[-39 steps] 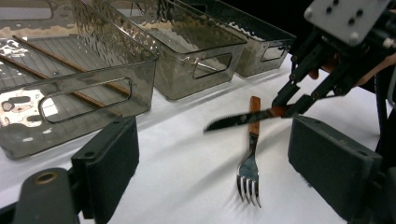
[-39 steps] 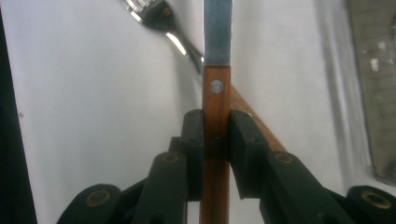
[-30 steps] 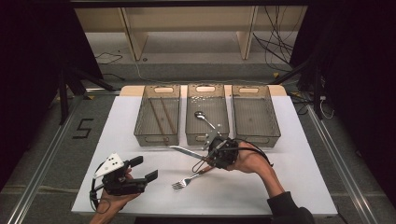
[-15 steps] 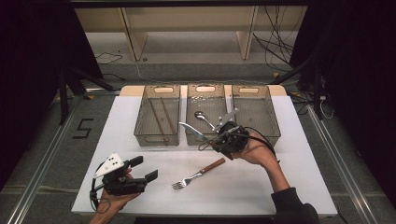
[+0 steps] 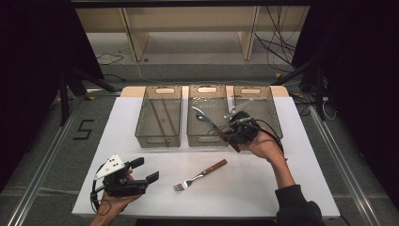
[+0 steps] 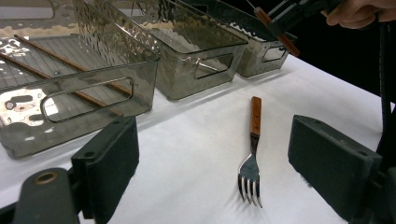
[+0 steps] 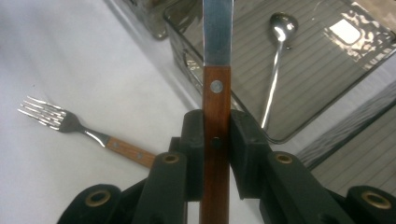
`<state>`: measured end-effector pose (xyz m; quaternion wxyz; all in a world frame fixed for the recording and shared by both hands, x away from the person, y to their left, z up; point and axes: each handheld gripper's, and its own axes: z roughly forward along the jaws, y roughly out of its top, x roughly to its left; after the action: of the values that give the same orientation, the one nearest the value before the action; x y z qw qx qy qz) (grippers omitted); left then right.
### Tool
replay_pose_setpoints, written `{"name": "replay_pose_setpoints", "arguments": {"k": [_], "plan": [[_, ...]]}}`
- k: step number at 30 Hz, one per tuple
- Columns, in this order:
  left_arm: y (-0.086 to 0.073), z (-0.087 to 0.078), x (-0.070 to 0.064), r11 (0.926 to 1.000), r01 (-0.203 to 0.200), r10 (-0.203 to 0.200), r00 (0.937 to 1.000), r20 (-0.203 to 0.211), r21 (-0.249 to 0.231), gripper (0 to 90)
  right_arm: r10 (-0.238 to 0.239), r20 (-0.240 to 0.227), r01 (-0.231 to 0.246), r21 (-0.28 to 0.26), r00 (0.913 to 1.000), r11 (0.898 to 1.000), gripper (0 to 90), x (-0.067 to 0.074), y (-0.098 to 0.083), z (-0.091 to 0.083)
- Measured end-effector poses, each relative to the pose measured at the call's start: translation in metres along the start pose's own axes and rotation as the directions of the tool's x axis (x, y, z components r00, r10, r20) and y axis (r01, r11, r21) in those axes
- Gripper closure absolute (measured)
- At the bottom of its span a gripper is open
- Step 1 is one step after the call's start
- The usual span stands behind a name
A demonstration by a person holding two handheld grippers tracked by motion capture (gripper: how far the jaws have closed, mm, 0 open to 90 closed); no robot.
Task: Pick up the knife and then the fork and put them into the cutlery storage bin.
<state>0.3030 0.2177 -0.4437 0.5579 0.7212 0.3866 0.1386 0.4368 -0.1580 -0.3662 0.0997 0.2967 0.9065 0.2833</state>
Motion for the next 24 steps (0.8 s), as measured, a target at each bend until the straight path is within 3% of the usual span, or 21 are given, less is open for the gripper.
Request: {"name": "replay_pose_setpoints", "arguments": {"k": [12,24], "plan": [[0.0,0.0,0.0,1.0,0.0,0.0,1.0,0.0,0.0,15.9,0.088,0.05,-0.086,-0.039,0.9948,0.995,77.3,-0.025,0.0,-0.009],[0.0,0.0,0.0,1.0,0.0,0.0,1.0,0.001,0.0,15.9,0.208,0.104,-0.201,-0.072,0.9726,0.977,77.3,-0.056,-0.006,-0.013]]}}
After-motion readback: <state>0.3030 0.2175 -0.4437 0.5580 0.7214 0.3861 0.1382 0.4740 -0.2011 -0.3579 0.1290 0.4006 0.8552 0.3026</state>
